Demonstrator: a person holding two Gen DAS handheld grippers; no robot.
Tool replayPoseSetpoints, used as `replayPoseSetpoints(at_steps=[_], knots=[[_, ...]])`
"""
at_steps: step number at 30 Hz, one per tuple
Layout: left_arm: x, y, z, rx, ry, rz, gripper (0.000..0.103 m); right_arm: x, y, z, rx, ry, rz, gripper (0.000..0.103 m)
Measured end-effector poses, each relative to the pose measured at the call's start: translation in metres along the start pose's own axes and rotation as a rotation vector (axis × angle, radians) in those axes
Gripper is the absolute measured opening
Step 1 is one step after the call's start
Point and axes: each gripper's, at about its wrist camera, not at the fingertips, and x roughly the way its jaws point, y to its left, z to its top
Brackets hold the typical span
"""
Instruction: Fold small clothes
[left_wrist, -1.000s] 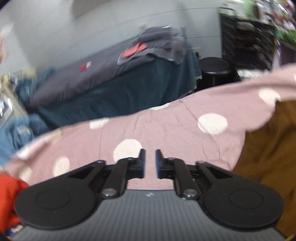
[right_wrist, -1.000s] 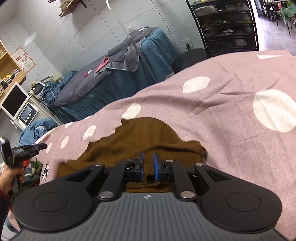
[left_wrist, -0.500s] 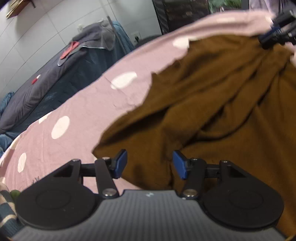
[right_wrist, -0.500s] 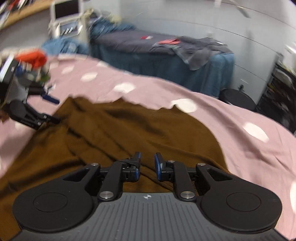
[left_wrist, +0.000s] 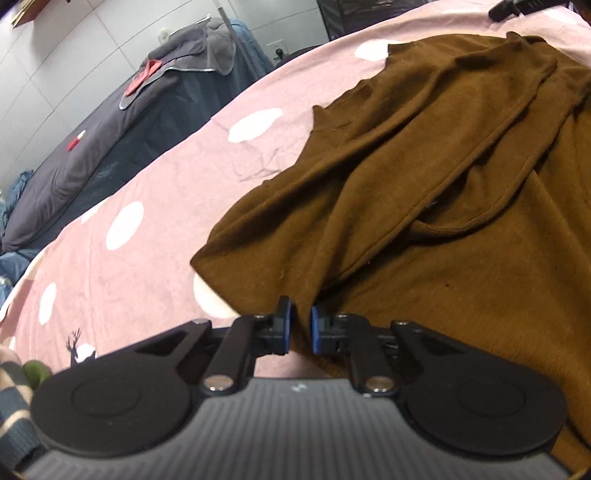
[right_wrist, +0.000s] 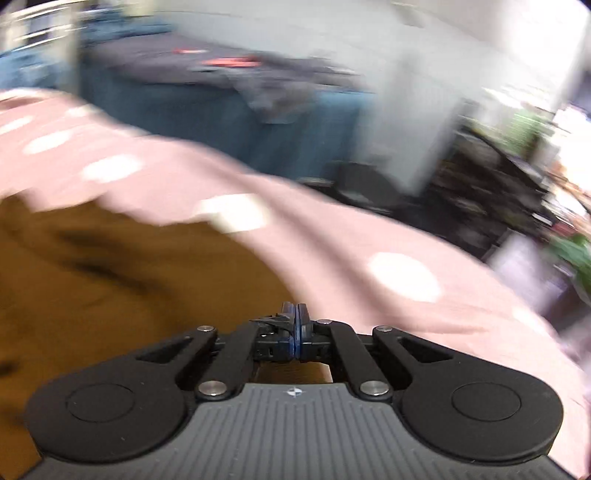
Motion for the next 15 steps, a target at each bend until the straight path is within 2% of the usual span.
replayPoseSetpoints(at_steps=[1, 2, 3, 4, 5, 7, 9, 11, 15], knots=[[-0.001, 0.002, -0.002, -0.002, 0.006, -0.002, 0.017, 0.002, -0.007, 0.001, 0.026, 0.011, -0.028, 0.028], [-0.002, 0.002, -0.003, 0.002, 0.003, 0.012, 0.028, 0.0, -0.013, 0.0, 0.056, 0.005, -0.037, 0.04], [-0.005, 0.002, -0.005, 0.005, 0.004, 0.035, 0.037, -0.008, -0.019, -0.004, 0.096, -0.02, -0.017, 0.041], [-0.008, 0.003, -0.008, 0.0, 0.01, 0.062, 0.054, -0.019, -0.023, -0.009, 0.14, -0.039, 0.031, 0.041], [-0.012, 0.004, -0.012, -0.013, 0.01, 0.076, 0.057, -0.029, -0.025, -0.017, 0.176, -0.039, 0.108, 0.041], [-0.024, 0.007, -0.024, -0.063, 0.014, 0.045, 0.057, -0.053, -0.02, -0.038, 0.189, -0.044, 0.246, 0.041], [-0.043, 0.007, -0.038, -0.148, -0.002, -0.013, 0.057, -0.082, -0.008, -0.064, 0.146, -0.056, 0.283, 0.045], [-0.07, 0.002, -0.053, -0.208, -0.046, -0.106, 0.057, -0.11, 0.005, -0.092, 0.107, -0.053, 0.31, 0.045], [-0.115, -0.028, -0.087, -0.271, -0.087, -0.261, 0.06, -0.158, 0.013, -0.142, 0.228, 0.022, 0.411, 0.045]])
